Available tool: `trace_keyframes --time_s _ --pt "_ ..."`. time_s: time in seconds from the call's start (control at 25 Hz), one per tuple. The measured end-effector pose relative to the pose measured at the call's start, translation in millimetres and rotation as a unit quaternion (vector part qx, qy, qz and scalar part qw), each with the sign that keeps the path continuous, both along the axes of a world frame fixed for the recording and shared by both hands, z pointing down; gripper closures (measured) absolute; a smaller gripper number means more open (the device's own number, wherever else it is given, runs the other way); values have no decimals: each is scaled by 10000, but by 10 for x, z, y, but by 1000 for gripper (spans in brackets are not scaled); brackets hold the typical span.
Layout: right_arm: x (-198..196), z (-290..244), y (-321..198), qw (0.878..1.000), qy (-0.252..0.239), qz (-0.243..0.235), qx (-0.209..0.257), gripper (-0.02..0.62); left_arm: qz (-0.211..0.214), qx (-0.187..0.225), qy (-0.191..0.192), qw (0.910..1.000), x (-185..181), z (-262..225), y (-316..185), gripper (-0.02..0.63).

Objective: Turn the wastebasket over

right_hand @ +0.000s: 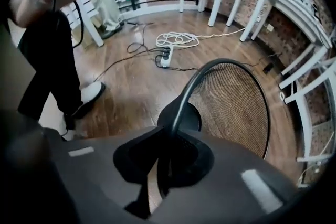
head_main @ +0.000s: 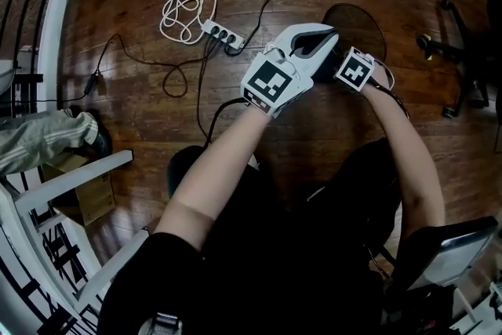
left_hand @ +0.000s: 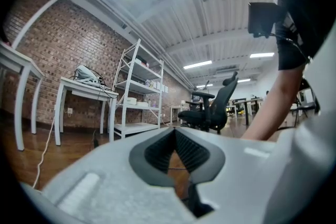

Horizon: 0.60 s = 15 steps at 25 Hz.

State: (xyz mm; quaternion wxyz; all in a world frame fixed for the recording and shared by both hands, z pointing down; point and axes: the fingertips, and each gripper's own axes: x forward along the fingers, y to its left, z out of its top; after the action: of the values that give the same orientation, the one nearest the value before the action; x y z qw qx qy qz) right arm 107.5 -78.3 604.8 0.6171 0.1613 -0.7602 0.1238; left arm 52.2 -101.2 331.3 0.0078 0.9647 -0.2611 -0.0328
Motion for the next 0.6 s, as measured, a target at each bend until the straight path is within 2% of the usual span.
trace_keyframes --time_s 0.08,0.36,0.48,0.6 --pt "-61 46 55 9994 155 -292 108 571 -33 -9 23 10000 -23 -4 -21 604" --pt "-254 339 521 9901 607 -1262 -22 571 34 -94 57 9999 64 -18 -27 604" --pt "-270 457 665 9881 616 -1406 -84 575 131 -66 7 9999 127 31 10 604" --pt "-224 451 634 9881 563 -1423 130 574 145 -92 -10 9999 158 38 12 604"
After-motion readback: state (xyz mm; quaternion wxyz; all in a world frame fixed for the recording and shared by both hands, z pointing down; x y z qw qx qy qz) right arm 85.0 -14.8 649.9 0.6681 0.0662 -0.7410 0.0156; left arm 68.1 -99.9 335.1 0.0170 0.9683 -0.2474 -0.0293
